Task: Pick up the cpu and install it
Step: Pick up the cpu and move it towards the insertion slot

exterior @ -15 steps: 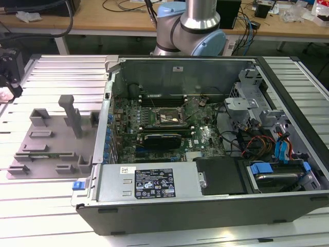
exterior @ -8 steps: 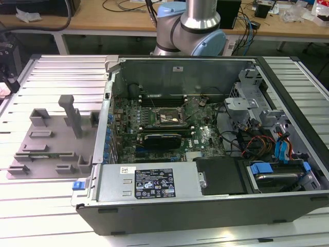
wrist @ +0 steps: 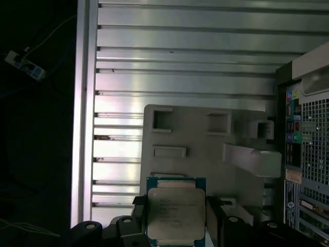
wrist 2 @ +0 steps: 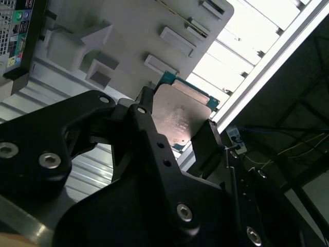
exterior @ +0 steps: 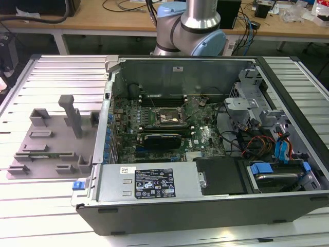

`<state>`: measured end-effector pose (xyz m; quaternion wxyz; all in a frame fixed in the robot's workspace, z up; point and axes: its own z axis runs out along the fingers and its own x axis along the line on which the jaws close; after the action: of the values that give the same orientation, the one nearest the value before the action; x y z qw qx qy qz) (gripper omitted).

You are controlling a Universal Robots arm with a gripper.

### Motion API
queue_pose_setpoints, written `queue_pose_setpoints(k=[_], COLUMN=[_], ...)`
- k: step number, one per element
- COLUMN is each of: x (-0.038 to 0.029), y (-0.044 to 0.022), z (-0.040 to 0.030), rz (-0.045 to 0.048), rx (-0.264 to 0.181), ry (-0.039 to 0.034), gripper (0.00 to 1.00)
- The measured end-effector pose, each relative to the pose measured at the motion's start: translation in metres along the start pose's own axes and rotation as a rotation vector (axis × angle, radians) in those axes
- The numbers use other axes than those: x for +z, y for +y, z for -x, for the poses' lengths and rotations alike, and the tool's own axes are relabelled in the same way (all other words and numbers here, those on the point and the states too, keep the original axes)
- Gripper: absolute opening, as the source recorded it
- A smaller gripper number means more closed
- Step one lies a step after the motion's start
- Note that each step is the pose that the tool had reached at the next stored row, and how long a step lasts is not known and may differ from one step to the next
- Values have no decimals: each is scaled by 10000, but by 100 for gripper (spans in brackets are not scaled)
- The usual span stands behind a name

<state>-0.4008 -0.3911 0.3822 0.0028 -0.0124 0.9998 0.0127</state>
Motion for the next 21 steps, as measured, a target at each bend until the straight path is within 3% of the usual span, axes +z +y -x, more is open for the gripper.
queue_pose_setpoints(k=[3, 9, 15, 21], x=[-49, -56, -54, -53], y=[1, 1, -1, -4], z=[0, 10, 102, 238], rz=[0, -1, 0, 0], rx=[0, -1, -1, 0], ry=[-1, 2, -1, -1], gripper=[55, 55, 55, 55])
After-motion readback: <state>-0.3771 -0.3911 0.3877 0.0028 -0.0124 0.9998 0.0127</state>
